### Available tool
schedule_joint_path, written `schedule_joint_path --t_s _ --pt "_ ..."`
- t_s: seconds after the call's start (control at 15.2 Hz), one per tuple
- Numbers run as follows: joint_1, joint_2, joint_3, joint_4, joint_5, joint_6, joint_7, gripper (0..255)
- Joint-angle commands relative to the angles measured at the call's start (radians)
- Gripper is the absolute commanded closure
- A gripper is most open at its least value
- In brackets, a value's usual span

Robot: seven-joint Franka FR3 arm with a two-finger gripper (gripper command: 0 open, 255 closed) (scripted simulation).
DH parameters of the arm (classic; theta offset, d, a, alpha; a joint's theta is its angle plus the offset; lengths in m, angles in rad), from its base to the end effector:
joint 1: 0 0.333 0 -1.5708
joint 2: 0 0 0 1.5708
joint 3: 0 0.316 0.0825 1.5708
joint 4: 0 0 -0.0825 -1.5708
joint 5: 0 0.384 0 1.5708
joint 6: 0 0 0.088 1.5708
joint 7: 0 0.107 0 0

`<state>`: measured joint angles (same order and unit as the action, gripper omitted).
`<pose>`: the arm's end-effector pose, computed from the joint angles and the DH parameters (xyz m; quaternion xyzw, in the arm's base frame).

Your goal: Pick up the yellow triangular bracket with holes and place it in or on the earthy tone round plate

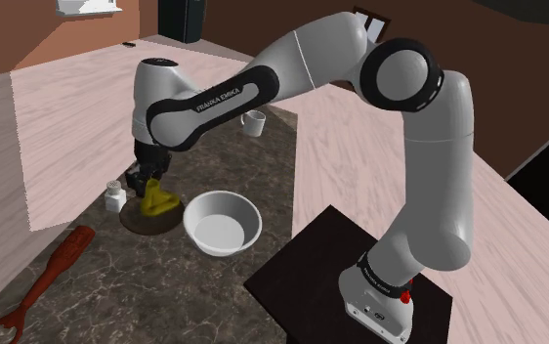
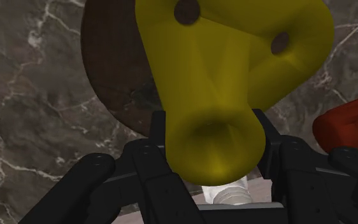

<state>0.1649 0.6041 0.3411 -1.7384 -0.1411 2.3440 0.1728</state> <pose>0.5984 0.3038 0.2503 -0.9818 -0.1839 -0.0045 0.0480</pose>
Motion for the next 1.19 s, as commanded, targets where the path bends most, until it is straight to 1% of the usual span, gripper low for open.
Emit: schedule_joint_path --t_s 0.0,0.4,0.92,0.99,1.12 --pt "0.003 0.016 -0.004 -0.004 -0.005 0.020 0.002 255" --pt "0.014 0.070 -0.019 -0.002 -0.022 0.072 0.008 255" --pt "0.014 0.070 -0.019 -0.002 -0.022 0.072 0.008 255" --pt "0.014 0.070 -0.019 -0.002 -0.022 0.072 0.008 0" --pt "0.014 0.070 -0.019 -0.002 -0.022 0.072 0.008 0"
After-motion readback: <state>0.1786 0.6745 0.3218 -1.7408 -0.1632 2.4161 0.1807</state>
